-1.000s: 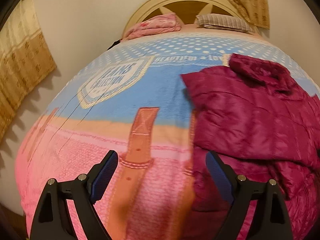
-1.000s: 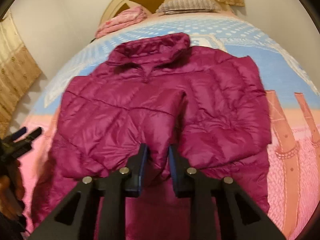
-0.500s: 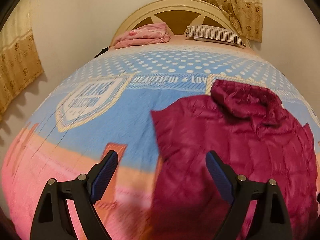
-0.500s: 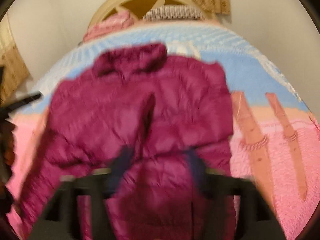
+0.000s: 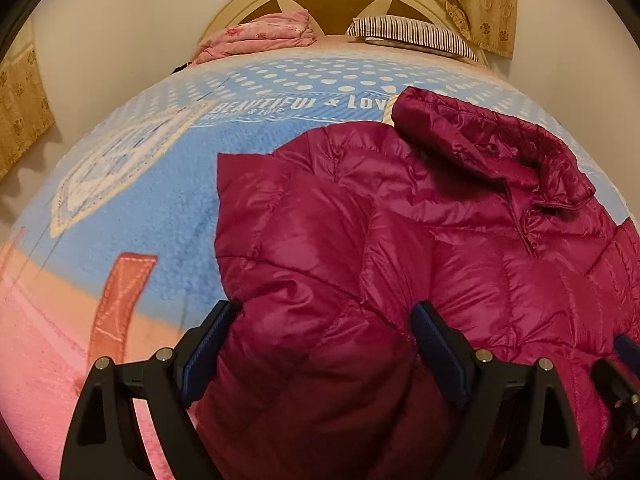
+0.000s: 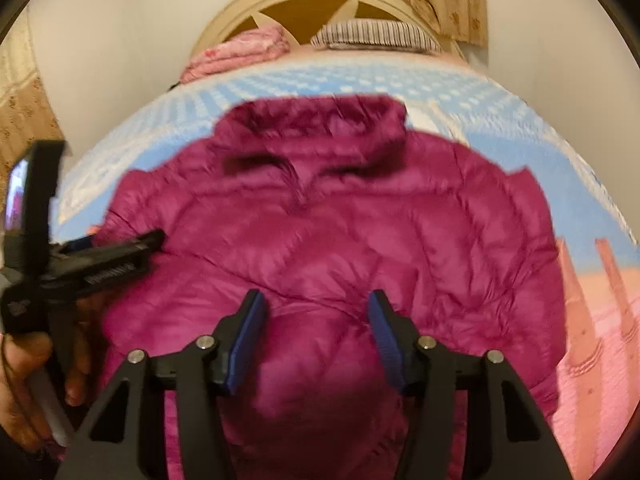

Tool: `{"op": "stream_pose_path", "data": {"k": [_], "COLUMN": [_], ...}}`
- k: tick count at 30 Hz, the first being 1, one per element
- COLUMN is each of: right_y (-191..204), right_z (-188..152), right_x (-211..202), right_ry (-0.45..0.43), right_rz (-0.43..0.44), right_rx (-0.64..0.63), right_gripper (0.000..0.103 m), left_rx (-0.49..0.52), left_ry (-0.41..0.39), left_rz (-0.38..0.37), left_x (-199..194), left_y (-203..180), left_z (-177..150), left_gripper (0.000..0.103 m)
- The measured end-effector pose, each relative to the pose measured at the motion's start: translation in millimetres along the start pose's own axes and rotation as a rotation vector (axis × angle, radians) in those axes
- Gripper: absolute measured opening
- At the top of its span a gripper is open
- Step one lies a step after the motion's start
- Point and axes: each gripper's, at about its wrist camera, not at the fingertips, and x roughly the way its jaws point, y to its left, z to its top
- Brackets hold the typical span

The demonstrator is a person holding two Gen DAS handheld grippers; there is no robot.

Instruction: Fold large clothes

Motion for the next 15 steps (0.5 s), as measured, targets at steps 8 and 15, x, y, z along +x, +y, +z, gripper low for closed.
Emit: {"op": "stream_pose_path", "data": {"k": [8,15], "right_y": [-6.7,-3.4], "right_z": [-18.4,-21.2], "right_x": [8.3,12.1], "right_ry": [-0.016,-0.018], "right_rz": [-0.015,-0.034], "right_rx": [-0.01,-0.018], "right_gripper": [0.055,0.055], "left_rx": [-0.001,-0.003], "left_ry": [0.019,0.043], "left_rz": [0.013,0.041], "left_x": [12.2,18.6], "left_y": [-2.1,-4.8], "left_z": [-6.3,-8.1], "left_gripper": [0.098,0.102]}}
